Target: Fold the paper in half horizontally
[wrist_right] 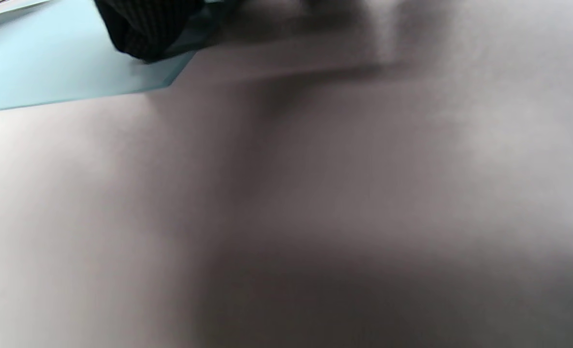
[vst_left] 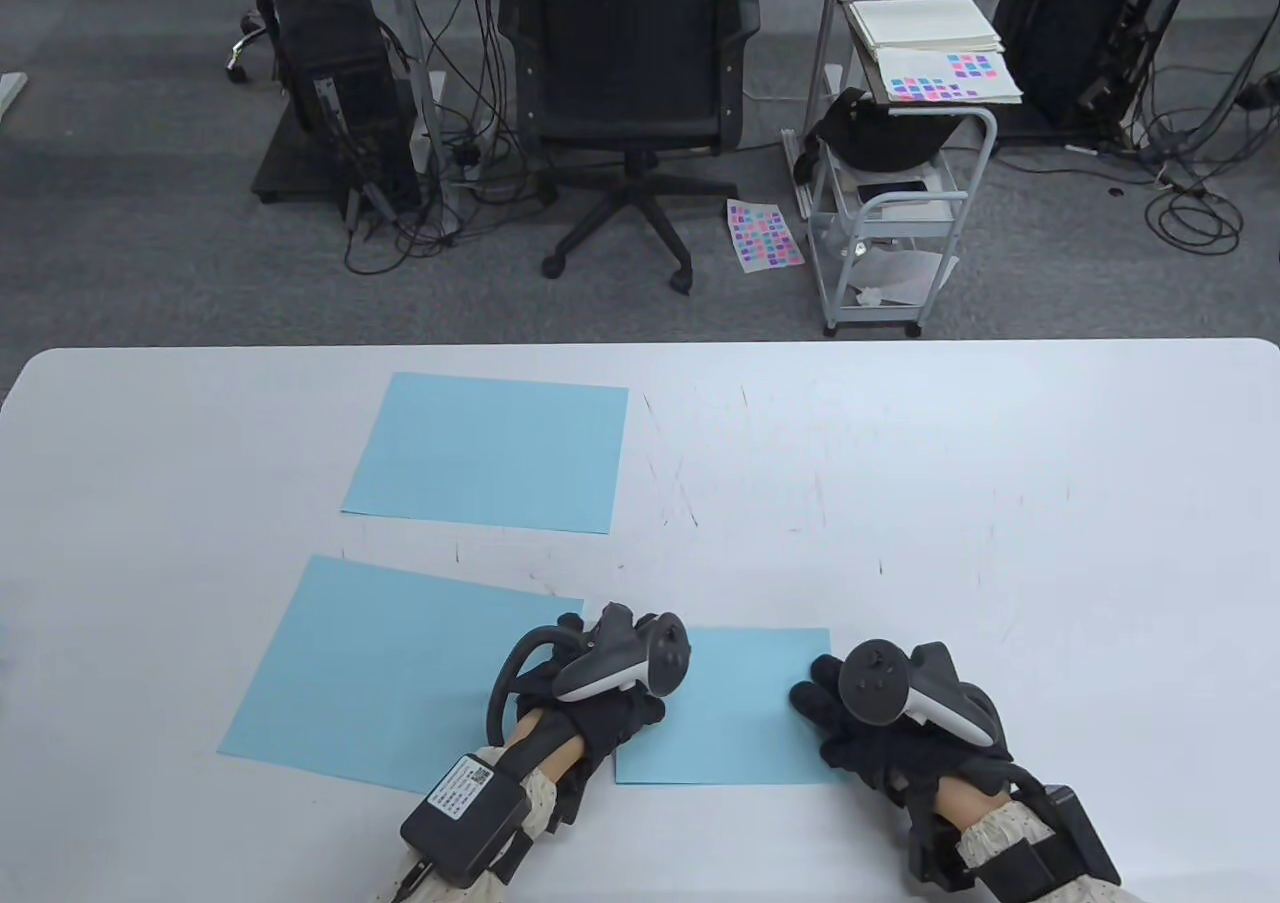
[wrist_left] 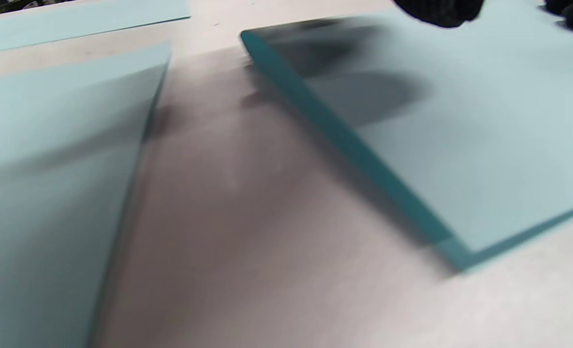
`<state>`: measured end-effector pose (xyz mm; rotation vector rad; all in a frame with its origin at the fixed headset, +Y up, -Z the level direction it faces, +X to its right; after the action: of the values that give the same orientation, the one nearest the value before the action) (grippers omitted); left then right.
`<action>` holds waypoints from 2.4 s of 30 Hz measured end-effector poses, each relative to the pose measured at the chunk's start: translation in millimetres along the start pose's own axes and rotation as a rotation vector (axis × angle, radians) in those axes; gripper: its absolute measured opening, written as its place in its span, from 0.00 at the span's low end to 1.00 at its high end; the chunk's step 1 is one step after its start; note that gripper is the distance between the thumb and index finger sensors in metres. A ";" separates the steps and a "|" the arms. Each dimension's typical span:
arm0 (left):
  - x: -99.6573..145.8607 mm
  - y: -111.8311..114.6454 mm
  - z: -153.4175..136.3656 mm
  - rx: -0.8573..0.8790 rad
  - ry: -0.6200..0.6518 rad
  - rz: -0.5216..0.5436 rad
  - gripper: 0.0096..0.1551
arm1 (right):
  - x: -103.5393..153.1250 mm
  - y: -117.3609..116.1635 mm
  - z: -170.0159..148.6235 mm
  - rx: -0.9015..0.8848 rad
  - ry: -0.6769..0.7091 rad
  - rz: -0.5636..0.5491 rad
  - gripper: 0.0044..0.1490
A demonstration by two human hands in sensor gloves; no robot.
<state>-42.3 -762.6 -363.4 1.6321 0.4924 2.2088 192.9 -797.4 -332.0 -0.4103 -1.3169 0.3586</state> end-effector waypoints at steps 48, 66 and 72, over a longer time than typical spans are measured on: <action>-21.4 20.1 -4.0 -0.023 -0.087 -0.090 0.41 | -0.4 -3.0 6.0 0.023 0.004 0.019 0.43; -16.3 22.2 -15.1 0.023 -0.113 -0.046 0.42 | -0.3 -4.0 4.9 0.004 0.003 0.022 0.43; -15.5 21.0 -21.3 0.025 -0.129 -0.053 0.42 | -0.2 -4.1 4.3 -0.001 -0.001 0.023 0.43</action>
<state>-60.0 -789.9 -372.3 1.7408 0.5230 2.0515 188.7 -800.6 -329.3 -0.4263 -1.3137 0.3779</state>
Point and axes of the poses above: the tracker on the back of each hand, its own z axis roughly to the thumb side, its own x axis roughly from the fingertips to the wrist, y = z × x, the point moved 3 cm from there along -x, roughly from the wrist to the fingertips, and after that the axes turned 10 degrees about x, right-handed, at the moved point
